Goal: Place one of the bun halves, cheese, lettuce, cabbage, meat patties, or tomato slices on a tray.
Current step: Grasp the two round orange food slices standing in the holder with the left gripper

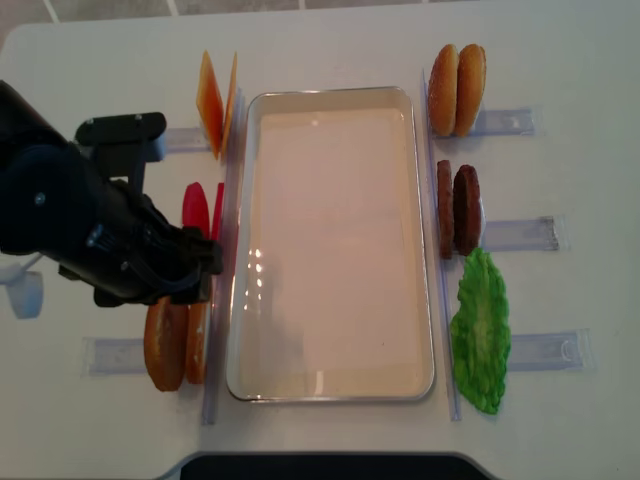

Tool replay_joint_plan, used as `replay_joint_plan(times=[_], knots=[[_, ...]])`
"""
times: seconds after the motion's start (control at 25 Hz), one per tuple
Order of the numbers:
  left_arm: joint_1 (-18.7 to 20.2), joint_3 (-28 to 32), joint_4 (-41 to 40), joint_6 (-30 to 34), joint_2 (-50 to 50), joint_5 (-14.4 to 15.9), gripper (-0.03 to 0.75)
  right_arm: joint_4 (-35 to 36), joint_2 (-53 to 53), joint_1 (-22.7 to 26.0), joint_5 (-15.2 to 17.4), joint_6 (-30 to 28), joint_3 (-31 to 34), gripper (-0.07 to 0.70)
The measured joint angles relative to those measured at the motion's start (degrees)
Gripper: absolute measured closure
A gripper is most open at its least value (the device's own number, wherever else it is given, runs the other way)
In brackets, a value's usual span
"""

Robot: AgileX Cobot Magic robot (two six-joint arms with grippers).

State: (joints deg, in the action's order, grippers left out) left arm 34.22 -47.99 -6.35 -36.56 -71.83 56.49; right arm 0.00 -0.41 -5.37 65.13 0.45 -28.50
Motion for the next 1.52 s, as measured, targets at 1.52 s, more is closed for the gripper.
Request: replay_joint_plan(times=[1.52], knots=[[0.1,-0.1,1.6,0.8,-14.2,-2.3,0.291,0.0,0.0,0.0,0.0,0.0,0.0,0.328]])
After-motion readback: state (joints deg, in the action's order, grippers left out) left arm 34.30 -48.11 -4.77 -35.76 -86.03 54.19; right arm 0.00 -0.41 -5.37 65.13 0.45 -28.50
